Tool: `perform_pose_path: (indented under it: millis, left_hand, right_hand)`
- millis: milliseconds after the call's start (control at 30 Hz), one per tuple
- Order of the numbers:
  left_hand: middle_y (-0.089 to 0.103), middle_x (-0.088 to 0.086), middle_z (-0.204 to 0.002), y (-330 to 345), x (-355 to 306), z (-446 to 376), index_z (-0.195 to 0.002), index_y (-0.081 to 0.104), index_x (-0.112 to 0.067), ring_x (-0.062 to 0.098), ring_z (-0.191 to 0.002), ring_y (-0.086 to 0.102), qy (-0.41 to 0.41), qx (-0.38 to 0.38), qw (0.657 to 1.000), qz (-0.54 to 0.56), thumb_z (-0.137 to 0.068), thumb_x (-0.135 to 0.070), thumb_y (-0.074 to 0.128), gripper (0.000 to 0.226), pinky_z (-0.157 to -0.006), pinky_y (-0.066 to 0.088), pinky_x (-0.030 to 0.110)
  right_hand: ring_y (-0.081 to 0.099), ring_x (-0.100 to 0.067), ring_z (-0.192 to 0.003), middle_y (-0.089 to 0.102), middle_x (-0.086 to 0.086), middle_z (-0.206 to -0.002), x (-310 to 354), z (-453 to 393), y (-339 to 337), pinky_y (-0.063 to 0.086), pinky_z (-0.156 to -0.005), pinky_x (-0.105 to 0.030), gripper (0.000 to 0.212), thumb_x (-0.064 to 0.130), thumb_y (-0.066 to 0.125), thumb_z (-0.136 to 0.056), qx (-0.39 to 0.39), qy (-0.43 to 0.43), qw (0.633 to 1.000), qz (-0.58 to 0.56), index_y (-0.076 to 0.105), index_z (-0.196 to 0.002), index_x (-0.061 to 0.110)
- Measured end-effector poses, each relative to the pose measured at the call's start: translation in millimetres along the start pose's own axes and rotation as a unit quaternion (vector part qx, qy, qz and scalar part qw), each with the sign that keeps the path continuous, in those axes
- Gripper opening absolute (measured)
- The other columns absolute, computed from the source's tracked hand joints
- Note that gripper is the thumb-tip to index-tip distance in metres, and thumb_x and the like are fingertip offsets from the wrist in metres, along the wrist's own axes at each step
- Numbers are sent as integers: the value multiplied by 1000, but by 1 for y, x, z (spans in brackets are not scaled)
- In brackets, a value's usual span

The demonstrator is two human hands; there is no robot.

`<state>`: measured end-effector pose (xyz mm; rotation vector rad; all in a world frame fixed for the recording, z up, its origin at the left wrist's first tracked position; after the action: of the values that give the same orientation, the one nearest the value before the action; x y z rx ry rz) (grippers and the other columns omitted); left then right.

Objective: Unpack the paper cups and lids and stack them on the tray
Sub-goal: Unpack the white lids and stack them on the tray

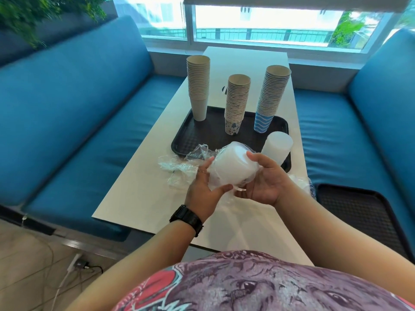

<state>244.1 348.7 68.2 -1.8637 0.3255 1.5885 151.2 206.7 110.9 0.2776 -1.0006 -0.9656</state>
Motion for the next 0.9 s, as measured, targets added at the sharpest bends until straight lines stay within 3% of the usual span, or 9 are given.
perform_pose_path:
  millis: [100, 167, 300, 367, 433, 500, 567, 733, 900]
  left_hand:
    - [61, -7, -119, 0, 6, -4, -139, 41, -30, 15, -113, 59, -11, 34, 999, -6, -74, -26, 86, 79, -89, 46, 18]
    - [56, -6, -124, -2, 7, -5, -144, 32, -34, 16, -117, 55, 1, 56, 998, -24, -69, -32, 89, 94, -90, 42, 16]
    - [26, -15, -143, -7, -6, 0, -153, 12, -34, 18, -136, 39, 130, -8, 988, -87, -59, -70, 78, 120, -111, 36, 35]
    - [25, -13, -146, -6, -19, 0, -153, 16, -22, 22, -139, 36, 196, -45, 974, -104, -63, -75, 71, 118, -113, 37, 43]
    - [28, -10, -147, -3, -32, -4, -151, 16, -25, 25, -139, 37, 219, -56, 968, -110, -64, -71, 72, 113, -111, 39, 48]
    - [28, -13, -146, -2, -35, -9, -150, 14, -32, 23, -141, 36, 196, -48, 974, -100, -63, -68, 72, 111, -111, 38, 50]
    - [30, -15, -142, -2, -33, -12, -150, 10, -35, 14, -138, 38, 156, -41, 984, -79, -60, -65, 75, 115, -110, 41, 48]
    - [25, -37, -130, -2, -21, -16, -152, 10, -30, 6, -125, 39, 82, 10, 995, -57, -61, -32, 93, 123, -107, 46, 40]
    - [34, -14, -139, -3, -13, -16, -140, 23, -49, 16, -125, 48, 56, 7, 998, -8, -61, -44, 89, 103, -101, 51, 38]
  right_hand:
    - [60, -39, -105, 69, -21, -106, 0, 0, 2, 41, -99, -50, 60, 31, 67, -72, -24, 0, 1000, -6, 52, -126, 11]
    - [61, -39, -106, 71, -20, -104, 0, -2, 2, 41, -101, -52, 53, 33, 64, -76, -35, -13, 999, 8, 55, -124, 11]
    - [66, -35, -101, 71, -17, -108, 3, -7, 2, 52, -88, -48, 57, 32, 70, -77, -86, -35, 994, 53, 55, -128, 14]
    - [68, -33, -93, 73, -15, -103, 1, -8, 5, 54, -76, -41, 44, 32, 66, -83, -92, -34, 993, 70, 59, -123, 12]
    - [67, -31, -102, 71, -12, -113, -2, -12, 5, 51, -85, -41, 48, 31, 67, -82, -84, -42, 990, 105, 58, -126, 13]
    - [66, -27, -101, 68, -9, -118, -7, -14, 7, 45, -96, -43, 51, 32, 70, -80, -87, -48, 985, 143, 57, -127, 16]
    - [66, -23, -90, 69, -8, -114, -9, -15, 11, 45, -90, -41, 52, 32, 71, -79, -84, -48, 983, 153, 57, -126, 16]
    - [64, -33, -110, 69, -12, -119, -9, -18, 11, 41, -106, -49, 71, 40, 78, -67, -65, -36, 989, 127, 54, -130, 17]
    - [66, -33, -105, 67, -12, -117, -6, -16, 18, 52, -90, -46, 44, 49, 63, -86, -100, -45, 975, 191, 55, -118, 20]
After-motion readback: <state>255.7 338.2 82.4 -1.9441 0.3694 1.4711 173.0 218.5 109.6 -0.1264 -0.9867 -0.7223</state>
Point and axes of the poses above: each hand's wrist, its own z-axis away from the middle knuckle, its own y-axis out of the palm, x = y × z, the point moved 2 cm from there along -z, towards the middle knuckle
